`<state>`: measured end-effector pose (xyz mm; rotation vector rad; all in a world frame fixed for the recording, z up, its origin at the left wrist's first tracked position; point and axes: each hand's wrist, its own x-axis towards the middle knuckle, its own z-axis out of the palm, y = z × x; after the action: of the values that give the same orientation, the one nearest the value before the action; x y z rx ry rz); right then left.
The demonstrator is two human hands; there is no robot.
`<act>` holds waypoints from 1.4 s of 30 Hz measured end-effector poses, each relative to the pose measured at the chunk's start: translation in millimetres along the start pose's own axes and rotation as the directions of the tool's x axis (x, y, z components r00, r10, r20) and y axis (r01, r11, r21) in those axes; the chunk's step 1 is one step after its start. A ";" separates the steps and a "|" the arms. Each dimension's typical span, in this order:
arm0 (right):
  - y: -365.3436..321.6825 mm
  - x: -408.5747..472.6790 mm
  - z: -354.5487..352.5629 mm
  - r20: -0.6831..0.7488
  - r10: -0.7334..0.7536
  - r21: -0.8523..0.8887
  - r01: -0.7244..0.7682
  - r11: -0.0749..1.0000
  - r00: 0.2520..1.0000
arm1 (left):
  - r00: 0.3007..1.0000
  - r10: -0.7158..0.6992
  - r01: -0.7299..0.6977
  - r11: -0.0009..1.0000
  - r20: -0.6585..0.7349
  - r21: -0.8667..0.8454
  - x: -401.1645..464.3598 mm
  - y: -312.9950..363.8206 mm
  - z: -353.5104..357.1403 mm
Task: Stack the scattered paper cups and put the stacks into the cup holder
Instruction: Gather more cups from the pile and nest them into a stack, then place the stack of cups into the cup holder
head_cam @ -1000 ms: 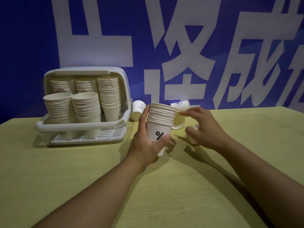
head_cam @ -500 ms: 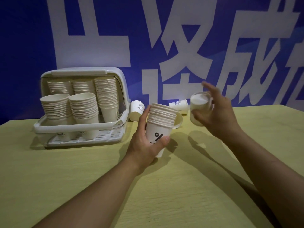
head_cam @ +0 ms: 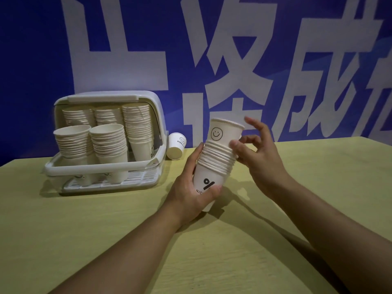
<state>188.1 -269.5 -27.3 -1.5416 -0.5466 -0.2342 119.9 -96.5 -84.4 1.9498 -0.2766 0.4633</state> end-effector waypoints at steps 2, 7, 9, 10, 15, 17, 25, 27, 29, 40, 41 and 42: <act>0.4 -3.2 0.8 0.026 -0.035 -0.064 0.037 0.997 0.999 | 1.000 0.001 -0.001 1.000 -0.016 0.004 -1.0 -0.1 0.4; 4.9 -12.7 14.7 0.144 -0.074 -0.286 0.113 0.952 0.987 | 0.984 0.005 -0.005 1.000 -0.178 0.001 -2.1 0.4 0.3; 3.9 -14.4 20.2 0.187 -0.068 -0.296 0.122 0.947 0.980 | 0.972 0.018 -0.009 0.999 -0.233 0.037 -0.5 -0.6 0.7; 4.3 -15.8 23.0 0.210 -0.067 -0.300 0.129 0.945 0.975 | 0.969 0.016 -0.005 0.999 -0.246 0.044 -0.1 -0.7 0.4; 11.7 -26.7 36.4 0.269 -0.063 -0.286 0.142 0.947 0.961 | 0.955 0.024 0.026 0.986 -0.297 0.163 0.4 7.4 -7.4; 10.0 -28.3 40.7 0.249 -0.050 -0.214 0.105 0.971 0.967 | 0.950 0.027 0.039 0.978 -0.312 0.204 -2.0 16.2 -10.5; -10.9 -5.3 80.9 0.268 0.045 -0.022 -0.041 0.999 0.962 | 0.873 0.019 0.171 0.924 -0.488 0.341 -6.1 38.8 -64.2; -10.0 3.4 94.6 0.229 0.067 0.025 -0.074 0.997 0.971 | 0.839 0.054 0.177 0.914 -0.542 0.366 -3.8 44.3 -85.4; 6.8 0.3 104.6 0.173 0.131 0.035 -0.139 0.990 0.976 | 0.794 0.065 0.182 0.923 -0.604 0.339 1.8 49.8 -104.7; 47.5 -13.2 113.8 0.212 0.282 0.115 -0.311 0.943 0.936 | 0.743 0.178 0.263 0.809 -0.645 0.526 36.4 41.8 -139.7; 48.0 -12.9 113.6 0.212 0.288 0.107 -0.315 0.943 0.934 | 0.754 0.171 0.282 0.788 -0.634 0.548 36.8 37.3 -137.3; 47.4 -12.4 113.5 0.215 0.289 0.091 -0.314 0.945 0.933 | 0.763 0.168 0.296 0.767 -0.624 0.569 36.4 33.1 -133.9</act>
<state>178.8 -158.8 -81.7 -1.5129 -0.4621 0.1905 113.5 12.7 7.2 2.2868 0.4818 1.2886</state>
